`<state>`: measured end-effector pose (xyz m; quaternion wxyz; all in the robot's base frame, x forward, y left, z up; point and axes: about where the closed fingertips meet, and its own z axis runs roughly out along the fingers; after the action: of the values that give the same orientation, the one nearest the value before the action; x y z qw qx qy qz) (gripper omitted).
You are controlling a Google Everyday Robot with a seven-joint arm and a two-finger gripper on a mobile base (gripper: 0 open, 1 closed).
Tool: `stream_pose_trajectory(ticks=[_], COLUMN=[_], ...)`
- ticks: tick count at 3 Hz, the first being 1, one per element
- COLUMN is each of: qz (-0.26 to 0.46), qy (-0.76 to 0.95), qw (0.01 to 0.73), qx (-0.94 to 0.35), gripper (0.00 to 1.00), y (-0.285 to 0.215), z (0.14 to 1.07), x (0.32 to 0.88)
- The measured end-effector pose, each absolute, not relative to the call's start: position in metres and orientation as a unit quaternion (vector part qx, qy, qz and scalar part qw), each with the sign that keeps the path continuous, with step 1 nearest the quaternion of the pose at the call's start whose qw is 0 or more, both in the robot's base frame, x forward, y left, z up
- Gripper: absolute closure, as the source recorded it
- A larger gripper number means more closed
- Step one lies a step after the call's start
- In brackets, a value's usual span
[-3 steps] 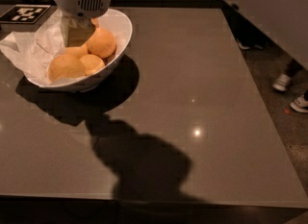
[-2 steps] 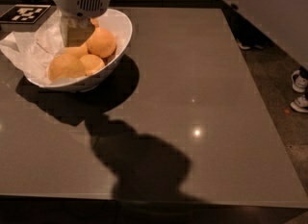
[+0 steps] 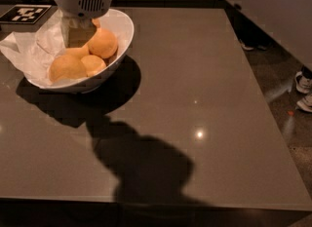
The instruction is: Pick orange from white bowl
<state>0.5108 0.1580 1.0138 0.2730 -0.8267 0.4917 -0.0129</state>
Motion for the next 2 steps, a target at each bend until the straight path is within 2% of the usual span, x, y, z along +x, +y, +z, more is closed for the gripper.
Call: stream_pose_trajectory(ticks=[1,2], qz=[-0.013,-0.013], qy=[0.492,0.492], qw=[0.273,0.273], qx=[-0.827,-0.827], gripper=[0.13,0.00], y=[0.1580,0.1580], z=[1.0138,1.0138], x=[0.5108,0.5108])
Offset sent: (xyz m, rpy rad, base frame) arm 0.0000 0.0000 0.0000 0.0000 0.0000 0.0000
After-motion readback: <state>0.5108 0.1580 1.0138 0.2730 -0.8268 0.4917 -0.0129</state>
